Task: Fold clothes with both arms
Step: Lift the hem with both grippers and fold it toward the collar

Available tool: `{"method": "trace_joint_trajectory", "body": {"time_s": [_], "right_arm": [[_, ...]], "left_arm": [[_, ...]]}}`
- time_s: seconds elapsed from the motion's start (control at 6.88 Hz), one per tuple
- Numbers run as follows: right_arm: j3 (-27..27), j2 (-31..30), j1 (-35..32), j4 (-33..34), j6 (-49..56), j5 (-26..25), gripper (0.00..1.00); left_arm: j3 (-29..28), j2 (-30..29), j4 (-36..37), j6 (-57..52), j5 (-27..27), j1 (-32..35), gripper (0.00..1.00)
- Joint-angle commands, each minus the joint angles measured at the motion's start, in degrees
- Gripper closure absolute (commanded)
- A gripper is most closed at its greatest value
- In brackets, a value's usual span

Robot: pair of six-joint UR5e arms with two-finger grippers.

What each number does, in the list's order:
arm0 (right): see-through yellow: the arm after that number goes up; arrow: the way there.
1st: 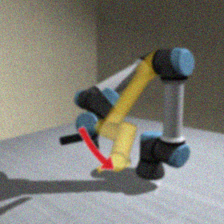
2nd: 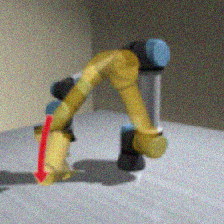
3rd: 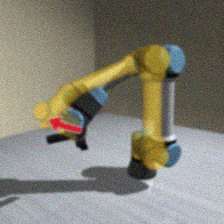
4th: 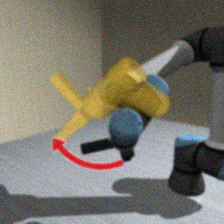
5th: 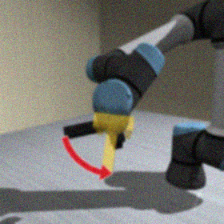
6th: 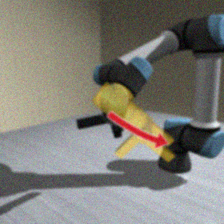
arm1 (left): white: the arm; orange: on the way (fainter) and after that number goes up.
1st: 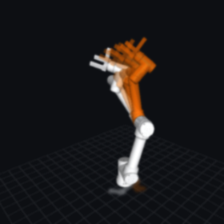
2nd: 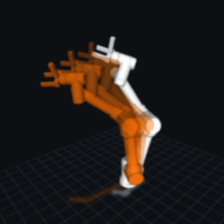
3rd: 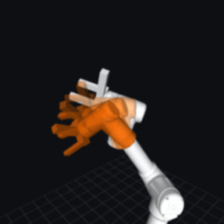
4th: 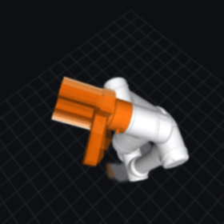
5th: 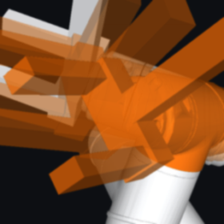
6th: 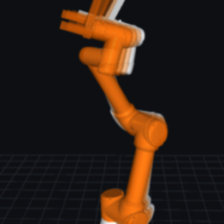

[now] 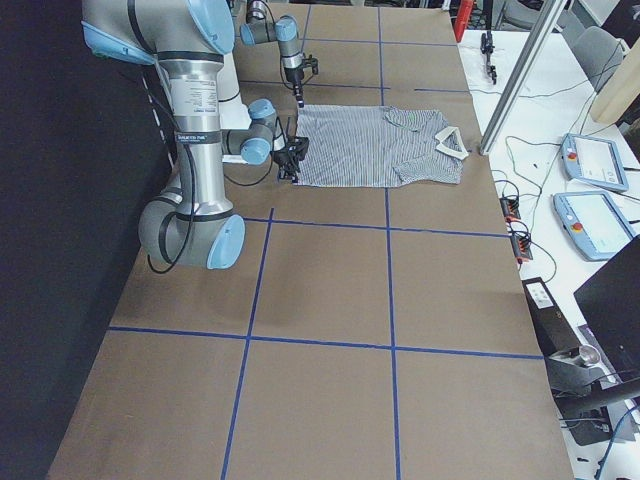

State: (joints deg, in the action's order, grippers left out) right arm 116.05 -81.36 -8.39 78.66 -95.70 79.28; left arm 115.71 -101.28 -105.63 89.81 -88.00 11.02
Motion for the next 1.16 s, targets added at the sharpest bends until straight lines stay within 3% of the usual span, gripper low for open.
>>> {"method": "trace_joint_trajectory", "body": {"time_s": [0.0, 0.15, 0.44, 0.58, 0.73, 1.02], "right_arm": [[4.15, -1.60, -1.26, 0.35, 0.94, 1.66, 1.00], [12.37, -5.01, -3.28, 3.22, 1.91, 7.41, 1.00], [32.21, -5.13, -5.83, 21.16, 2.00, 14.28, 1.00], [38.66, -3.39, -9.07, 28.49, 2.00, 20.68, 1.00], [37.60, 0.37, -11.10, 30.83, 5.14, 21.53, 1.00], [24.22, 12.22, -19.51, 31.20, 12.18, 22.06, 1.00]], "left_arm": [[5.18, 0.81, 1.63, -0.68, -0.41, 0.49, 1.00], [15.15, 0.30, 12.35, -1.90, -5.20, 0.84, 1.00], [32.32, -4.42, 34.07, -2.00, -9.90, 1.63, 1.00], [33.35, -8.89, 39.83, -2.09, -12.52, 5.29, 1.00], [32.84, -10.59, 40.40, -6.09, -14.20, 7.50, 1.00], [25.06, -14.71, 40.32, -18.12, -14.57, 17.74, 1.00]]}}
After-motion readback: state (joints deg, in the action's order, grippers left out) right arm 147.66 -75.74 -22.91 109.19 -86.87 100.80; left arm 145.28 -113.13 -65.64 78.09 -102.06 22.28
